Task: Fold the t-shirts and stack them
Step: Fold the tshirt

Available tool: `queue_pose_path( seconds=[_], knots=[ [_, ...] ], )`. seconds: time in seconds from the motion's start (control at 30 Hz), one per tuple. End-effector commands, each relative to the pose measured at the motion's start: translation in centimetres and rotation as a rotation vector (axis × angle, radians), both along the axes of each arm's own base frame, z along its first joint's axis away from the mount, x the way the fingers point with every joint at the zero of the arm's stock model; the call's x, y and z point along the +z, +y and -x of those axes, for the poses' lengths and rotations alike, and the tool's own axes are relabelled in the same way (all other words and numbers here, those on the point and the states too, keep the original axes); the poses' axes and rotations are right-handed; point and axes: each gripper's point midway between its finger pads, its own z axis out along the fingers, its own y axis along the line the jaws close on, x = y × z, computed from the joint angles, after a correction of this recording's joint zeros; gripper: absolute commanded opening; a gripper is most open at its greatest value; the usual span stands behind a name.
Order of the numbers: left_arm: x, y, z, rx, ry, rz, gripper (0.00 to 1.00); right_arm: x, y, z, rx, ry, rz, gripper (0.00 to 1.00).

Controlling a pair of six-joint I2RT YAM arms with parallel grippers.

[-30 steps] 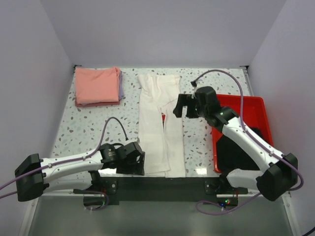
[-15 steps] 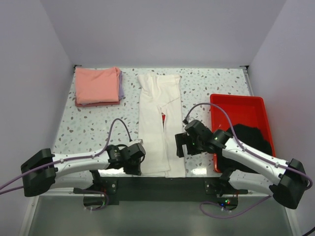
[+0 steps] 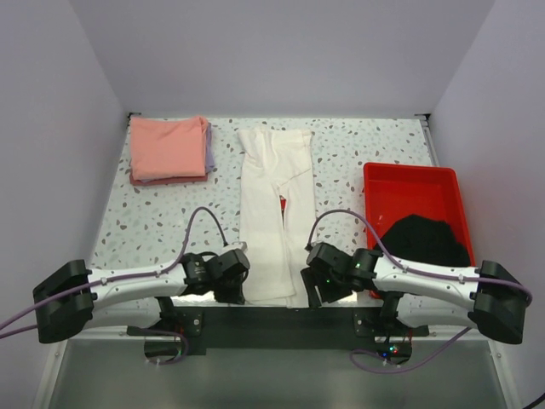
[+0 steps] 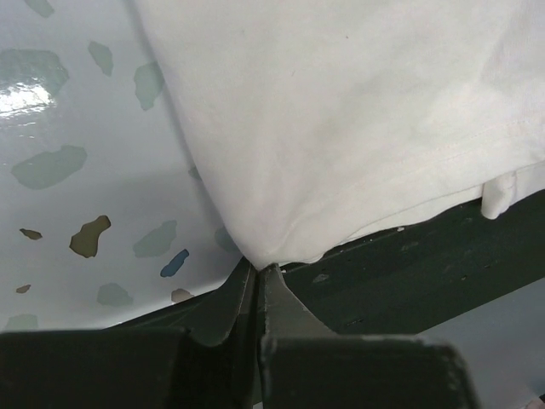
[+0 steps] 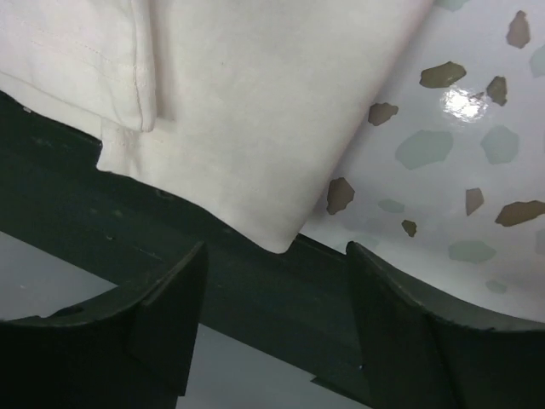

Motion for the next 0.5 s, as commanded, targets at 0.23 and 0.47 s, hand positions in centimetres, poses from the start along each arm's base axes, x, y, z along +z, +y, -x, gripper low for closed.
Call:
queue_pose_path(
  seconds=[0.23, 0.47],
  knots=[
    [-0.6, 0.3, 0.8, 0.046, 0.029, 0.055, 0.0, -2.1, 0.9, 0.2, -0.097, 0.017, -0.045, 0.46],
    [-0.5, 0.8, 1.4, 0.077, 0.048, 0.08, 0.0, -2.0, 0.5, 0.8, -0.108, 0.034, -0.06, 0.14]
  ],
)
